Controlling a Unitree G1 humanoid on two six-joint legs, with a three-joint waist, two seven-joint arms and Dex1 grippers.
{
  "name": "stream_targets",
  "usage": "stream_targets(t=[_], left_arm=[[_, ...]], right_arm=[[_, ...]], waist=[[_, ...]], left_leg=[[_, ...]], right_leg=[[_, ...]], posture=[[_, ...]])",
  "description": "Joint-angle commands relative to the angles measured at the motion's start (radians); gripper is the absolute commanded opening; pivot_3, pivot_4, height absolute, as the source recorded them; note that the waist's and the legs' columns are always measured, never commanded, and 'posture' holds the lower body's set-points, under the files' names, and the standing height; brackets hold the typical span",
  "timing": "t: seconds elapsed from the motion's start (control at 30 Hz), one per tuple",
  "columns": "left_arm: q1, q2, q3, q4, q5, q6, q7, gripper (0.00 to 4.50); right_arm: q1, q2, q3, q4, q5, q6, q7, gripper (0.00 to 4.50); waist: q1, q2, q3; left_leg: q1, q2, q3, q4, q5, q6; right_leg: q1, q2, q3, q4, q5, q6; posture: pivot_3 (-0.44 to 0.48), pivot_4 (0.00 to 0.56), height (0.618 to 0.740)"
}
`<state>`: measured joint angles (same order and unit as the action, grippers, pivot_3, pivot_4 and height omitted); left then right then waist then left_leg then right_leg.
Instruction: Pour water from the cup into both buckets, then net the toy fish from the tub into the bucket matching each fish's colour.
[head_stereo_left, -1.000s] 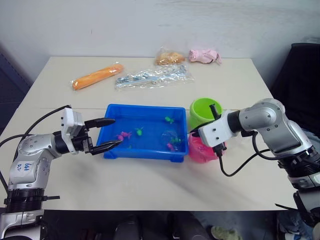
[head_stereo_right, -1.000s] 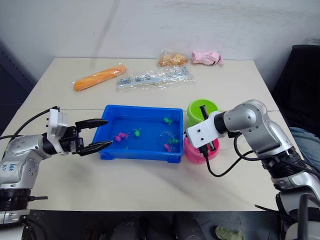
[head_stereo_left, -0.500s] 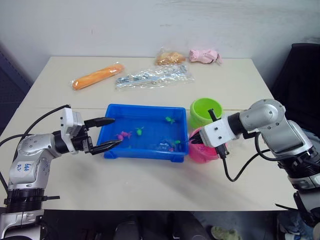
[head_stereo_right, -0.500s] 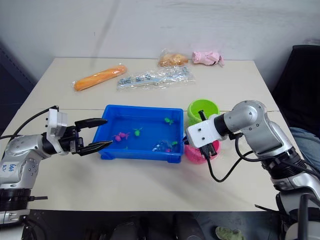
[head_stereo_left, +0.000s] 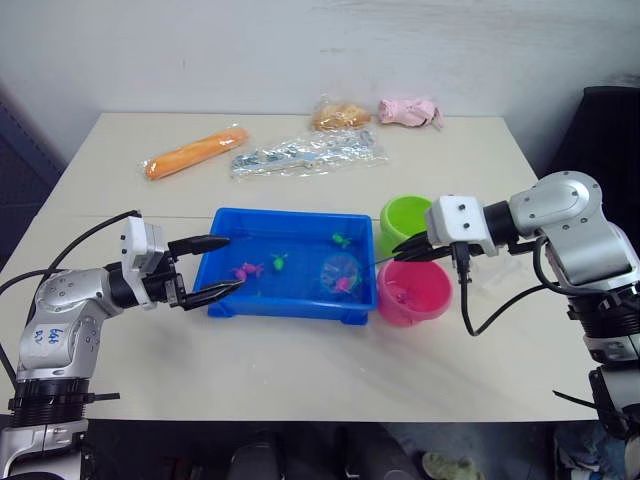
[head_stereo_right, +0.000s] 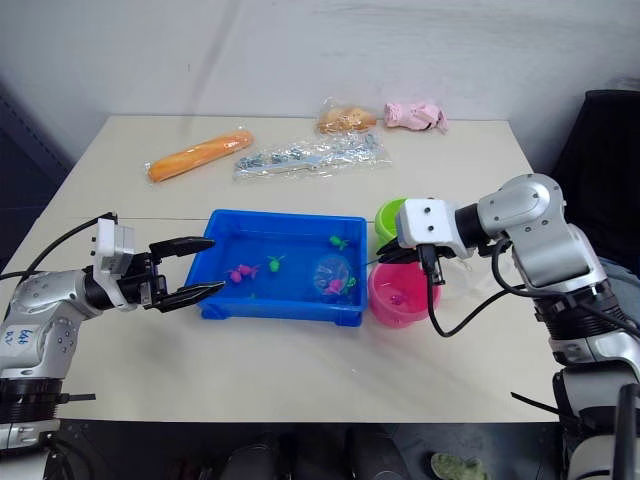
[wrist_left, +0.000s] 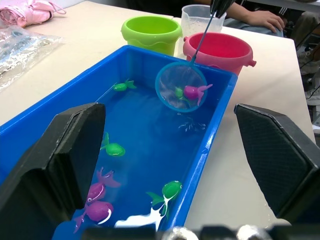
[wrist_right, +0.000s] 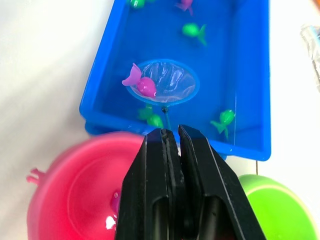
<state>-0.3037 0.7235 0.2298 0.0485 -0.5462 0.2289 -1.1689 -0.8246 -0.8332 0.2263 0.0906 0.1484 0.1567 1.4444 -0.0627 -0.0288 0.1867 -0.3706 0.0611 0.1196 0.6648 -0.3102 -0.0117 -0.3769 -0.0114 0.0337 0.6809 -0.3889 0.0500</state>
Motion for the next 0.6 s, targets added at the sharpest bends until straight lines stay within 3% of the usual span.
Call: stream_targets(t=[0.03, 0.33, 0.6], left_arm=[[-0.009, 0.004, 0.02, -0.025, -0.02, -0.006, -0.004, 4.44], [-0.026, 0.01, 0.022, -0.065, -0.079, 0.045, -0.025, 4.44], [-0.076, -0.052, -0.051, -0.128, -0.114, 0.099, -0.029, 4.44]], right_arm=[[-0.003, -0.002, -0.063, -0.015, 0.066, 0.078, -0.006, 0.0], [0.131, -0.035, -0.194, -0.128, 0.15, 0.218, -0.099, 0.0], [0.406, -0.113, -0.512, -0.404, 0.324, 0.421, -0.229, 0.0]], waist=[[0.0, 0.0, 0.0], [0.004, 0.0, 0.0], [0.012, 0.0, 0.0]], left_leg=[[0.0, 0.0, 0.0, 0.0, 0.0, 0.0], [-0.001, 0.0, 0.0, 0.0, 0.0, 0.0], [-0.001, 0.0, -0.001, -0.001, 0.0, 0.0]], right_leg=[[0.0, 0.0, 0.0, 0.0, 0.0, 0.0], [0.0, 0.0, 0.0, -0.001, 0.0, 0.0], [0.001, 0.0, 0.0, -0.002, 0.0, 0.0]], posture=[[0.0, 0.15, 0.74], [0.0, 0.15, 0.74], [0.0, 0.15, 0.74]])
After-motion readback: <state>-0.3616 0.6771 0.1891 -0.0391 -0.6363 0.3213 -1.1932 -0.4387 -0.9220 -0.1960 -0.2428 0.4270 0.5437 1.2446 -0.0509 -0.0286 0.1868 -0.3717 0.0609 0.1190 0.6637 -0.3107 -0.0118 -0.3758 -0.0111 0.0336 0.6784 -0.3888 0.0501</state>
